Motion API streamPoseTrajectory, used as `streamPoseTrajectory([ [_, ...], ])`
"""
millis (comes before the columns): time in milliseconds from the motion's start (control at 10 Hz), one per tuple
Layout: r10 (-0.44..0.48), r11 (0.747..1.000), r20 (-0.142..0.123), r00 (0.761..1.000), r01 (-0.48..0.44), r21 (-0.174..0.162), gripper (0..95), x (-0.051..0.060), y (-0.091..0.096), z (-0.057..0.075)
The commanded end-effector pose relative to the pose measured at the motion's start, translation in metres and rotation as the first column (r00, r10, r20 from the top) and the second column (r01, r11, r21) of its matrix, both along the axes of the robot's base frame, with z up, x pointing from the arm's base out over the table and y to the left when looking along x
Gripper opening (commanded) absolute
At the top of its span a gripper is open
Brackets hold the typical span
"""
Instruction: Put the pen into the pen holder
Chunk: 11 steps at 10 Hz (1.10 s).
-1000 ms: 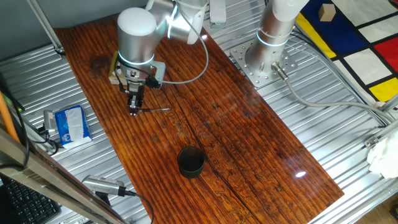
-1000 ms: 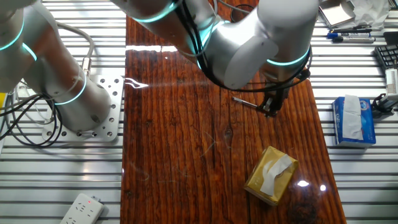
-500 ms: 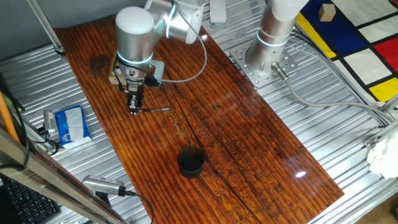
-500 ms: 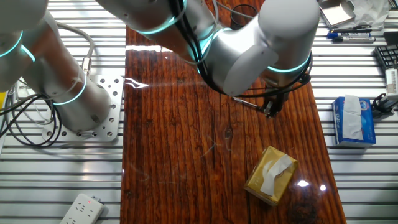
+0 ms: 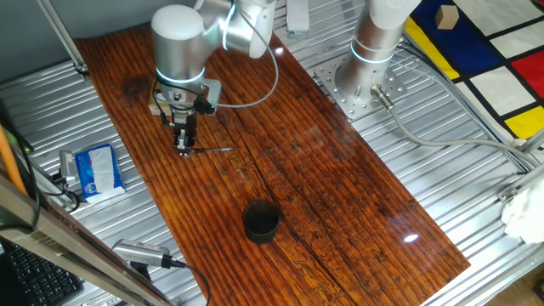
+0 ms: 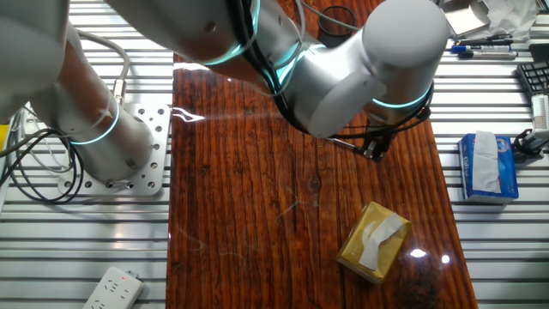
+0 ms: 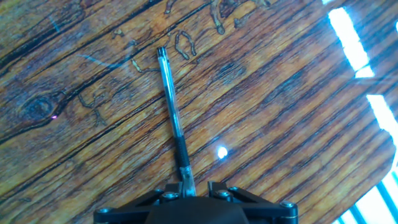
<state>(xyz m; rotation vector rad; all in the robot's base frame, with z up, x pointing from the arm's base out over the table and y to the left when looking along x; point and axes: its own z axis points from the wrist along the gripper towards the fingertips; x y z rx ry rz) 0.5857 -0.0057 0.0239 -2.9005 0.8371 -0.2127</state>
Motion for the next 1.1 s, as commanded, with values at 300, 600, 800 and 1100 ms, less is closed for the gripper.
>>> streamPoseTrajectory([
  [300, 0.018, 1.000, 0.006, 1.000, -0.018, 0.001, 19.0, -0.0041, 0.0005, -0.0061],
  [600, 0.026, 1.000, 0.006, 1.000, -0.026, -0.001, 19.0, -0.0060, 0.0003, -0.0073],
  [800, 0.033, 0.999, 0.007, 0.999, -0.033, 0.000, 19.0, -0.0059, 0.0014, -0.0082],
  [1100, 0.040, 0.999, 0.008, 0.999, -0.040, 0.003, 19.0, -0.0056, 0.0016, -0.0091],
])
